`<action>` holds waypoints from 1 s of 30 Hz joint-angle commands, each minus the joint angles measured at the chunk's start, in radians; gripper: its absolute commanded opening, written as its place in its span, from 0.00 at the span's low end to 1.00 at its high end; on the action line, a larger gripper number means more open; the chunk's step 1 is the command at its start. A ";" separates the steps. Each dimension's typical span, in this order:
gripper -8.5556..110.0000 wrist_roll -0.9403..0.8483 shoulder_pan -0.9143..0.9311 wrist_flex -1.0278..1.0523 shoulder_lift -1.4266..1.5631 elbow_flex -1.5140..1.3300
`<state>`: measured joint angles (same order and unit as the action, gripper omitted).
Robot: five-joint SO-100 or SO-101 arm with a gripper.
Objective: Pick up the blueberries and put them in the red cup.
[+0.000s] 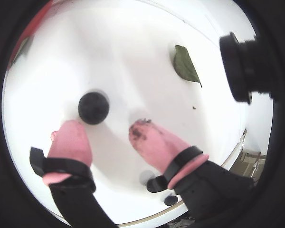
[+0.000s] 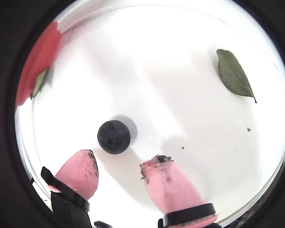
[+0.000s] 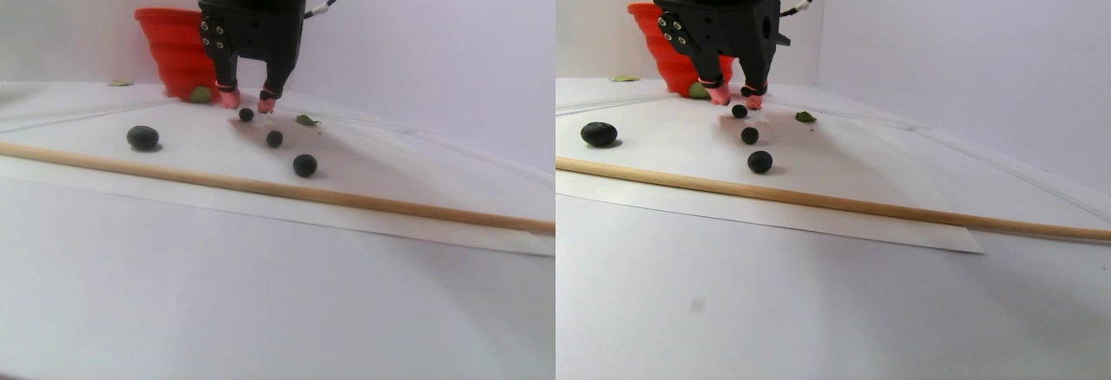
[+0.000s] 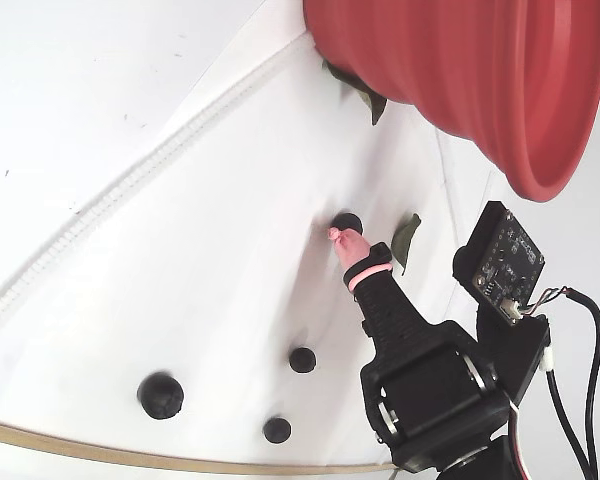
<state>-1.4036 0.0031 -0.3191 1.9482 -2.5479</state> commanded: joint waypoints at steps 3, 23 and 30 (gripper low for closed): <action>0.23 -0.006 -0.002 -0.031 -0.005 0.083; 0.23 0.000 -0.014 -0.103 -0.071 0.086; 0.23 -0.023 -0.014 -0.118 -0.092 0.083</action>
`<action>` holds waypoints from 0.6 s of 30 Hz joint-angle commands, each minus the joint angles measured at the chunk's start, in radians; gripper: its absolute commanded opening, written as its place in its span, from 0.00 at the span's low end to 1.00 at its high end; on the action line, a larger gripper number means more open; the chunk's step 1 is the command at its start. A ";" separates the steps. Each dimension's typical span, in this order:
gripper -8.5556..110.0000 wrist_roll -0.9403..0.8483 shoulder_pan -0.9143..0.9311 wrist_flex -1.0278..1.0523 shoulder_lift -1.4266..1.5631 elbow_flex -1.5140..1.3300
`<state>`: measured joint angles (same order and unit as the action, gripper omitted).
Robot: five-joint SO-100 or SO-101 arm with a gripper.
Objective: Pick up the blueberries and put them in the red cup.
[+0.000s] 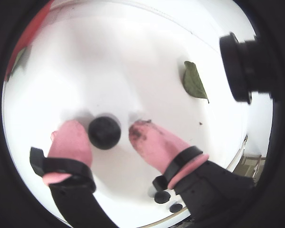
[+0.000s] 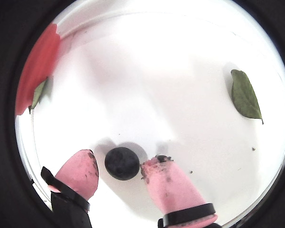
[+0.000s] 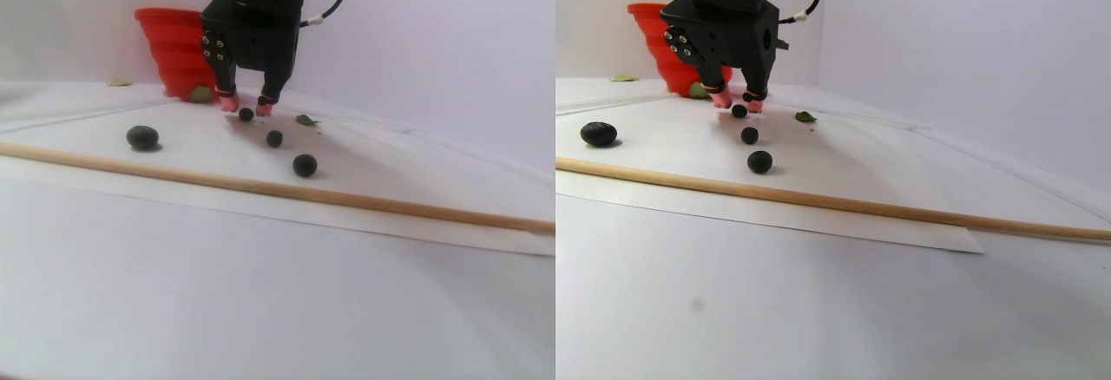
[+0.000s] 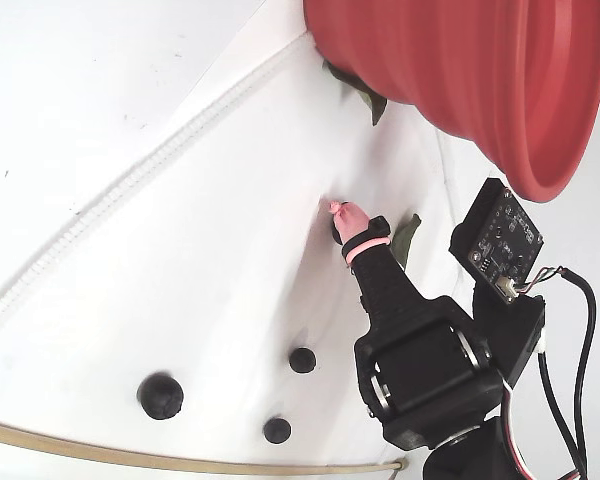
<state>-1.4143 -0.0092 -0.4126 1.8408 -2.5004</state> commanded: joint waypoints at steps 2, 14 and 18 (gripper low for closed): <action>0.23 -0.017 -0.002 -0.026 0.014 0.034; 0.22 -0.028 0.012 -0.058 -0.025 0.034; 0.20 -0.031 0.014 -0.058 -0.029 0.034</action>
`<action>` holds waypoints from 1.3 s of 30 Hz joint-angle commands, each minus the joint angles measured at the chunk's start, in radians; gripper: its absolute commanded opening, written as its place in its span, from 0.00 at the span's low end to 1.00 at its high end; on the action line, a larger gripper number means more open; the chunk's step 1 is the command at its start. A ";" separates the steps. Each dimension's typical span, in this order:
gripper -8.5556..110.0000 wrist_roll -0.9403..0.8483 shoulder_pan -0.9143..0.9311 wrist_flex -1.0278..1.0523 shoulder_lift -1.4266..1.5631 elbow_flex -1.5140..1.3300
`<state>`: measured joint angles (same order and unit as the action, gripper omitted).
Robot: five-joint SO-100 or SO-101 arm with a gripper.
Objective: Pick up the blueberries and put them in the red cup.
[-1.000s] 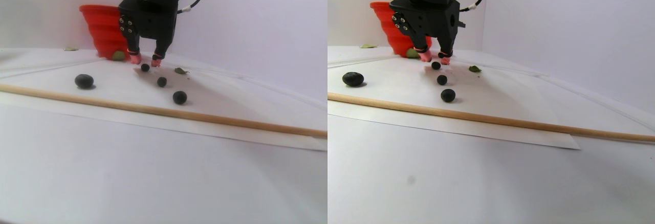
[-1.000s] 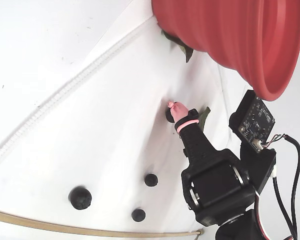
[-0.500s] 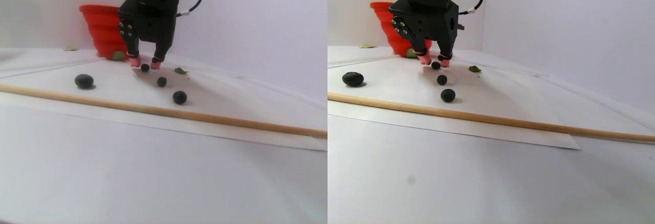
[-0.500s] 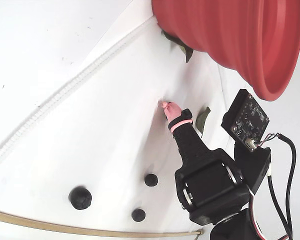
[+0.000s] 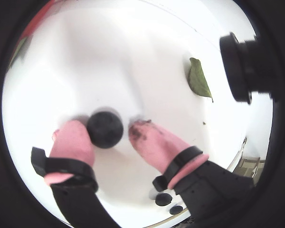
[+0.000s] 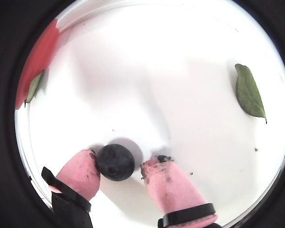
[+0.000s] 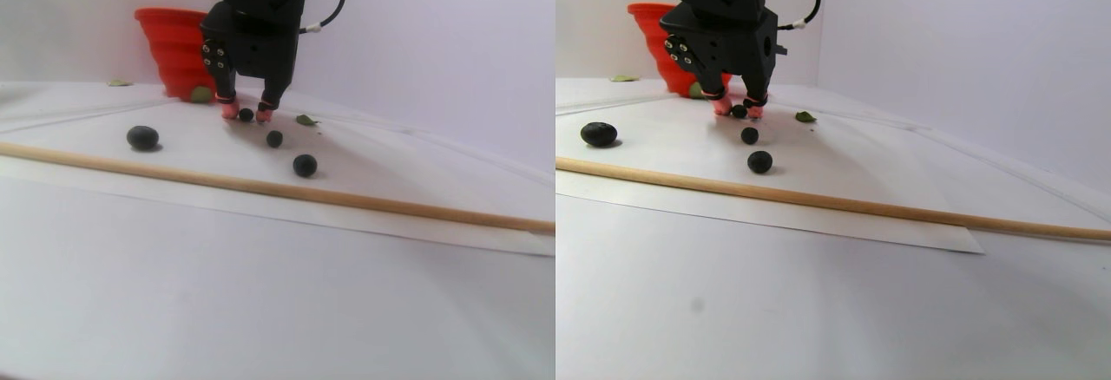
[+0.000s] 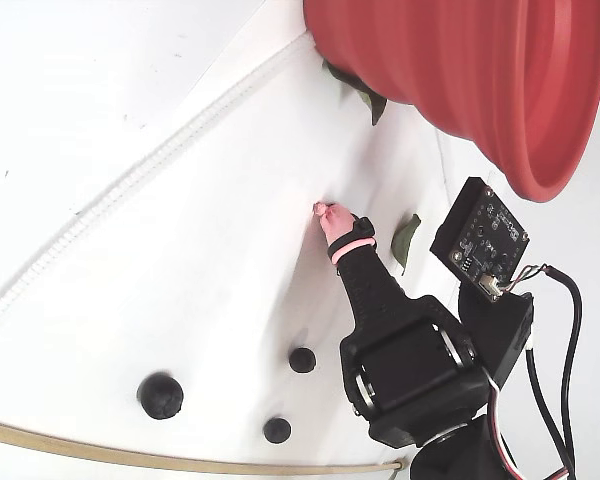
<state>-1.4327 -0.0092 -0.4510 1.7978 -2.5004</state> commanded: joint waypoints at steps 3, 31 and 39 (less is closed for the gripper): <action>0.19 -0.015 0.017 -0.018 0.009 0.034; 0.17 -0.072 0.058 0.129 0.166 0.006; 0.18 -0.080 0.066 0.204 0.245 0.005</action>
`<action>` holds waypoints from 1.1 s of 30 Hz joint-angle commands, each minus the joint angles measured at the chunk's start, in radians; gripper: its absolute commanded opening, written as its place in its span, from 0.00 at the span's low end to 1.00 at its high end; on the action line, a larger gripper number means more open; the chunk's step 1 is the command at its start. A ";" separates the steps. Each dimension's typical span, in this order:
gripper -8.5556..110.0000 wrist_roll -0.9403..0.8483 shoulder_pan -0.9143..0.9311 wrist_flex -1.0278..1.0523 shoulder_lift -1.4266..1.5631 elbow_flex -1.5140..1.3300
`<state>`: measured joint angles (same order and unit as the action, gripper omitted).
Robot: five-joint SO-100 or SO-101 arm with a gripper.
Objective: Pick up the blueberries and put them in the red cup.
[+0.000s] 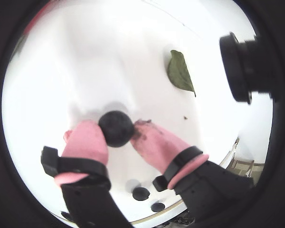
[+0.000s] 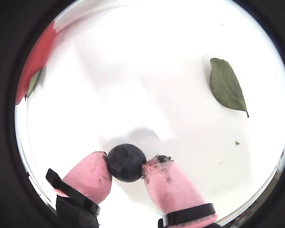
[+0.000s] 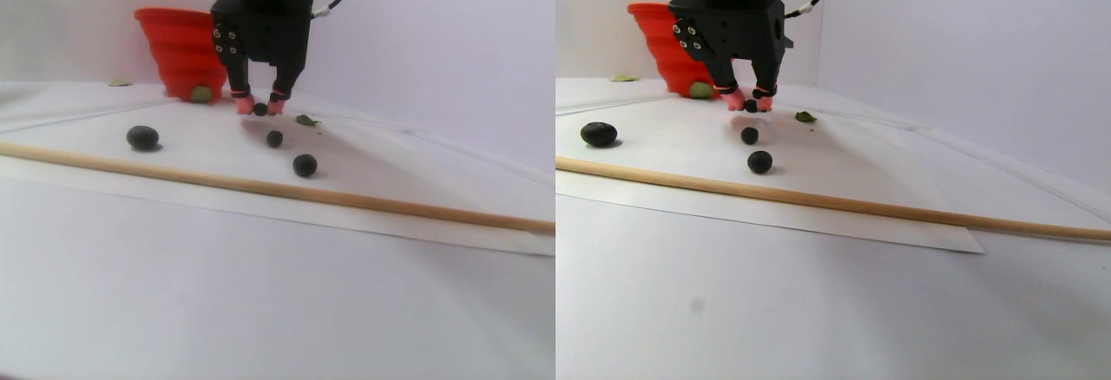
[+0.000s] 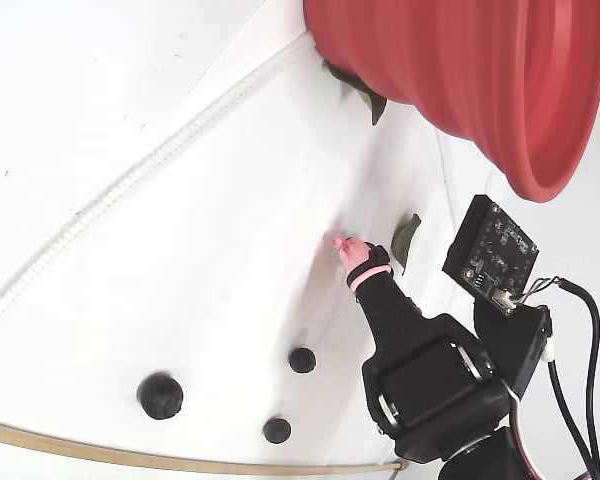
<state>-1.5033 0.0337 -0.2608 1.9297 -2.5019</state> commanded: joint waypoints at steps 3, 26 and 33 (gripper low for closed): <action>0.18 -0.012 0.028 0.048 0.147 0.003; 0.18 -0.029 0.017 0.250 0.394 -0.002; 0.18 -0.037 -0.015 0.296 0.414 0.046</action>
<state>-1.5294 0.0291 0.0307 2.2442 -2.5280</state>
